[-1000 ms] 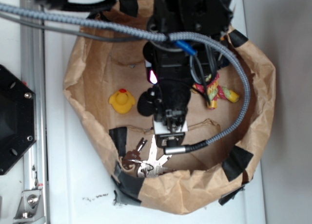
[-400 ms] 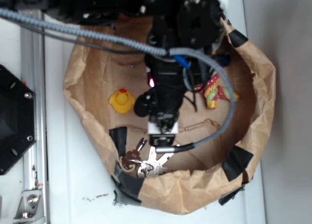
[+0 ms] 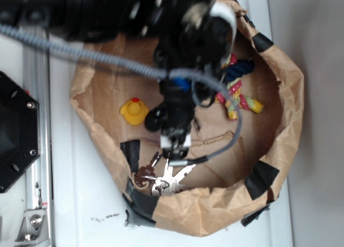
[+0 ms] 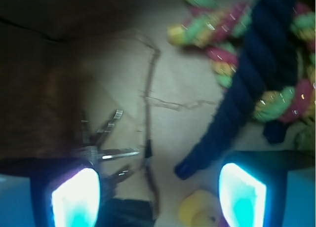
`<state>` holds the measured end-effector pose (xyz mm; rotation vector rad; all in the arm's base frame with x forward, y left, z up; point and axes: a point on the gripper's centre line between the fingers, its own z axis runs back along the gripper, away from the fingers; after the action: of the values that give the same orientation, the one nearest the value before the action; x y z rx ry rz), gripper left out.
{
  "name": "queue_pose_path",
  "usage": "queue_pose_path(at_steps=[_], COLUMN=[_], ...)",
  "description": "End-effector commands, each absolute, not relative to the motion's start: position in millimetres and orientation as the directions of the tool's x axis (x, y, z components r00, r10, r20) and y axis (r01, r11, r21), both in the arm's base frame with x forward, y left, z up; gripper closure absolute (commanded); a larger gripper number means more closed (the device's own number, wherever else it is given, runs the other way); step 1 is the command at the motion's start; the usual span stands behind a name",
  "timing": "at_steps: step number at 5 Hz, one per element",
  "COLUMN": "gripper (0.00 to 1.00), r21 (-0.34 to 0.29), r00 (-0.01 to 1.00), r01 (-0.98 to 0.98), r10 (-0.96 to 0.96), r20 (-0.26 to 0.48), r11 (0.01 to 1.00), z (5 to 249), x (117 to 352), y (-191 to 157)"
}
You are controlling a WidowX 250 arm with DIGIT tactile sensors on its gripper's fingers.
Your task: Grab the silver keys.
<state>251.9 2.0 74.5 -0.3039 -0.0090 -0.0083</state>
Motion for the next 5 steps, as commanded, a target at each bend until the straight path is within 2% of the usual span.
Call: queue_pose_path(at_steps=[1,2,3,4,5], gripper=[0.00,0.00,0.00,0.00,0.00], r21=[-0.360,-0.370,-0.347,-0.376,-0.437], r00=[0.997,0.997,0.995,0.994,0.995], r01=[0.077,0.078,0.098,0.103,0.069], r10=[-0.076,-0.081,-0.096,-0.087,-0.028], r20=[0.017,0.006,0.022,0.059,0.099], r11=[0.930,0.926,0.933,0.921,0.897], z=[76,68,61,59,57], x=[252,256,254,251,254], y=[-33,-41,-43,-46,-49])
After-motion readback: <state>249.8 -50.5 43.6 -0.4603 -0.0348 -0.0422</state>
